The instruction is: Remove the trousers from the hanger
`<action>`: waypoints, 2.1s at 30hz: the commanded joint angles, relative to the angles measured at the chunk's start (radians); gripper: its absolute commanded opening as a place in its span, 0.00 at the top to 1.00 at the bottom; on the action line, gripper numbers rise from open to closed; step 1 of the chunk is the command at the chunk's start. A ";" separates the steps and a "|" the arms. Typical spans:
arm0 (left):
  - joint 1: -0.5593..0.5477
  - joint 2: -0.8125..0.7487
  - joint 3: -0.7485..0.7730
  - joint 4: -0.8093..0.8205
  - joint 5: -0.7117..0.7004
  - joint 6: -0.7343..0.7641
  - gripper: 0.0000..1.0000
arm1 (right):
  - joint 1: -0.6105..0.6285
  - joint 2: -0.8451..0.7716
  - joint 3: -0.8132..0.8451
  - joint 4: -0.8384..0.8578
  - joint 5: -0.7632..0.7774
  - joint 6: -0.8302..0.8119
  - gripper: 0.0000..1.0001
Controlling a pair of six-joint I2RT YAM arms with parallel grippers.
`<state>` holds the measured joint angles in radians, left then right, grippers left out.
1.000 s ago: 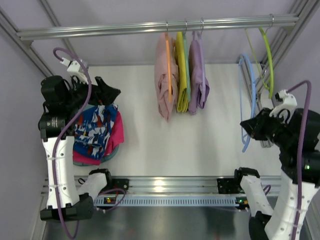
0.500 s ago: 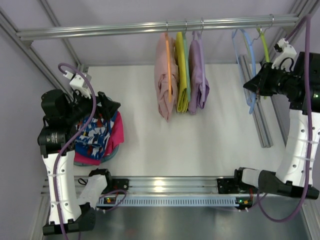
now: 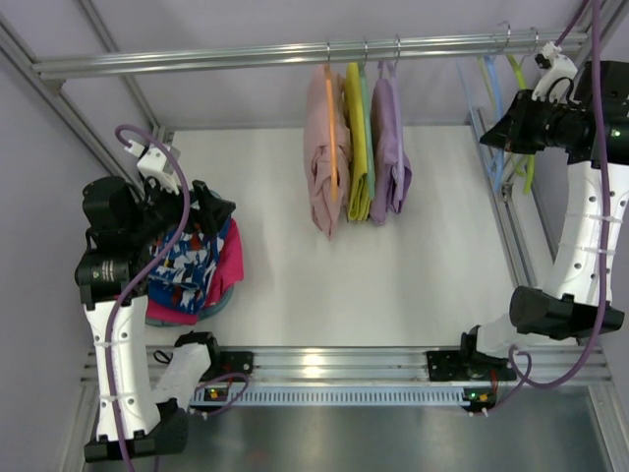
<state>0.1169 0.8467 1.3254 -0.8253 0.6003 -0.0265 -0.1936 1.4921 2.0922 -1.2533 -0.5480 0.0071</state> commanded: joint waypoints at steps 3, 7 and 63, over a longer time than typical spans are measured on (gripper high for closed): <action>0.004 -0.009 0.000 0.005 -0.008 0.011 0.02 | -0.059 0.063 0.129 0.049 -0.056 -0.021 1.00; 0.003 -0.011 -0.006 0.005 -0.020 0.016 0.02 | -0.113 0.112 0.135 0.038 -0.064 -0.015 1.00; 0.003 -0.193 -0.127 0.104 0.151 0.154 0.02 | -0.122 -0.084 0.037 -0.247 -0.170 -0.140 1.00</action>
<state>0.1169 0.7036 1.2133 -0.8230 0.6384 0.0456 -0.3416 1.4841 2.1147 -1.3922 -0.6827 -0.1047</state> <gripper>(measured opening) 0.983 0.122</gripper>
